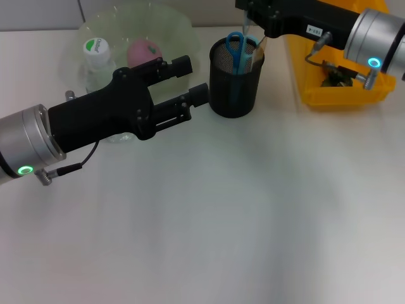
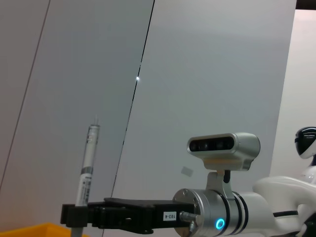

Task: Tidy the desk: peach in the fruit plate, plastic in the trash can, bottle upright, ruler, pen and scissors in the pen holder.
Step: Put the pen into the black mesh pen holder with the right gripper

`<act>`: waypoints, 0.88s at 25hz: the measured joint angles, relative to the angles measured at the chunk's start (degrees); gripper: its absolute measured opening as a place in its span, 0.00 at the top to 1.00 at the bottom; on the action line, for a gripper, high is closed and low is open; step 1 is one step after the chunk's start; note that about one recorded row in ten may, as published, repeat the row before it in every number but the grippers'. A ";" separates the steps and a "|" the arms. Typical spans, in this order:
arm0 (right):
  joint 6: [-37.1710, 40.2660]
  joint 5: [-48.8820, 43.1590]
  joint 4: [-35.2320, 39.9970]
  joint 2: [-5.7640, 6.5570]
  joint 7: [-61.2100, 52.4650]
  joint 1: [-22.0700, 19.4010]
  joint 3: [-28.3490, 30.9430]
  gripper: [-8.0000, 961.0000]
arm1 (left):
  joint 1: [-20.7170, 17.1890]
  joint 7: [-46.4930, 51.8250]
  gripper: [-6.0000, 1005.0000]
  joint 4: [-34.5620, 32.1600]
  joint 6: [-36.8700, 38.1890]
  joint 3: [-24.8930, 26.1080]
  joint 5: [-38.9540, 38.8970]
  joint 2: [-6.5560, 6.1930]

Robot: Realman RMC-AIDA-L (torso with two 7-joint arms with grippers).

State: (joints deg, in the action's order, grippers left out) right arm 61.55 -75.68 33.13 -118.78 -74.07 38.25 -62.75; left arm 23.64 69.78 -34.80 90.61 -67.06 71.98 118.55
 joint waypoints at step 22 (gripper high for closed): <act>-4.42 -2.06 -0.53 -0.40 0.36 -0.36 -0.46 0.84 | -0.20 0.00 0.33 0.61 -0.17 0.00 -0.02 0.10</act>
State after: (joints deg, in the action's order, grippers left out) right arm 57.13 -77.74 32.60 -119.18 -73.71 37.89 -63.21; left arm 23.44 69.78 -34.19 90.44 -67.06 71.96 118.65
